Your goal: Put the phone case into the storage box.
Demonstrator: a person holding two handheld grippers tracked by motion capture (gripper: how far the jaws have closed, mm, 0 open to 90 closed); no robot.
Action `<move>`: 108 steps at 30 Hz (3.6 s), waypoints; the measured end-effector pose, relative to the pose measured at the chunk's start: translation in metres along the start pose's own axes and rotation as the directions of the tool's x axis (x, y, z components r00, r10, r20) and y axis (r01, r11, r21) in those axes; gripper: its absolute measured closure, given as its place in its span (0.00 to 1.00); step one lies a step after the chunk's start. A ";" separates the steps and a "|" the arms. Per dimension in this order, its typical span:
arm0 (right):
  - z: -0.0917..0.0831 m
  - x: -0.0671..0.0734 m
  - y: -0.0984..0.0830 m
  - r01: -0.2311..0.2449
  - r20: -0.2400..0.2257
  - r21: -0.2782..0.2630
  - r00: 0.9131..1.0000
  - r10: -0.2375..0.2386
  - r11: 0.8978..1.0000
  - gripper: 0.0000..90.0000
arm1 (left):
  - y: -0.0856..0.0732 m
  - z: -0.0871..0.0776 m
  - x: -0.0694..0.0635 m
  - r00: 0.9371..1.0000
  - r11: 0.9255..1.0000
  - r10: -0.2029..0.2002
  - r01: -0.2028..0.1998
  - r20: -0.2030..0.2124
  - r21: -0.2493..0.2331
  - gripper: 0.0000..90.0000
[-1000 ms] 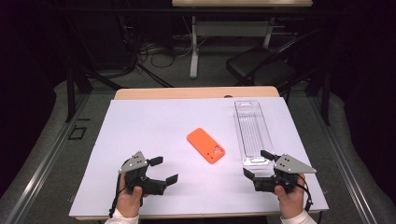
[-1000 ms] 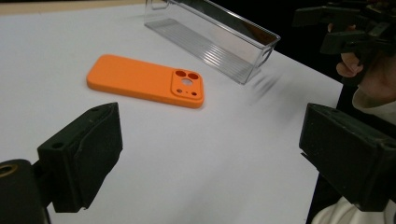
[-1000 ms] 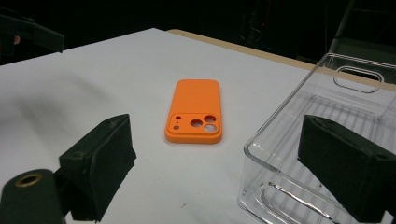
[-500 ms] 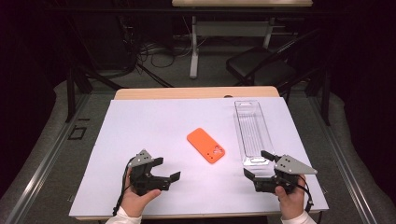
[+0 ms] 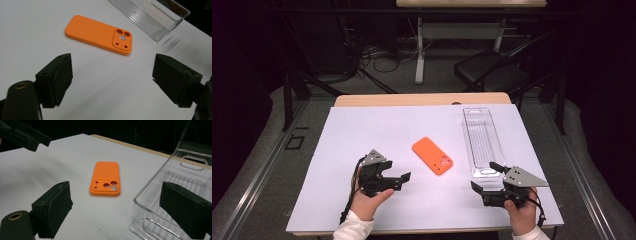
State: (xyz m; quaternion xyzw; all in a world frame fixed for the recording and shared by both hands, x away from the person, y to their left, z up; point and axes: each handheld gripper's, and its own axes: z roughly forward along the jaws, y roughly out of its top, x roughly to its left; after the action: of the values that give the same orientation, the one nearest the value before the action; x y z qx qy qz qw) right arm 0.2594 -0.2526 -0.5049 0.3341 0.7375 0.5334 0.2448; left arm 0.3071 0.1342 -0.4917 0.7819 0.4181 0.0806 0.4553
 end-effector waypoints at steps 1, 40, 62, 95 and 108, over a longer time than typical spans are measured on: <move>0.000 0.000 0.000 0.000 0.000 0.002 1.000 0.000 1.000 0.11 | 0.003 0.001 0.000 1.000 1.000 0.010 -0.010 0.004 0.012 0.27; 0.001 -0.001 -0.001 0.012 -0.004 0.010 1.000 -0.012 1.000 0.13 | 0.055 0.079 -0.011 0.999 0.998 0.040 -0.039 -0.022 0.050 0.78; 0.003 -0.003 -0.002 0.011 -0.010 0.010 1.000 -0.011 1.000 0.14 | 0.079 0.136 -0.008 0.998 0.990 0.048 -0.042 -0.039 0.137 1.00; 0.005 -0.003 -0.003 0.006 -0.018 0.022 1.000 -0.006 1.000 0.14 | 0.066 0.200 -0.021 0.998 0.972 0.062 -0.058 -0.009 0.228 1.00; 0.005 -0.004 -0.004 0.010 -0.024 0.021 1.000 -0.010 1.000 0.14 | 0.063 0.207 -0.028 0.998 0.970 0.066 -0.064 0.003 0.236 1.00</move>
State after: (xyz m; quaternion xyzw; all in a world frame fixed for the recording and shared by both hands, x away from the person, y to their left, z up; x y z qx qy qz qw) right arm 0.2652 -0.2532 -0.5100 0.3266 0.7477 0.5282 0.2352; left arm 0.4309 -0.0340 -0.5536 0.8435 0.3999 0.0472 0.3555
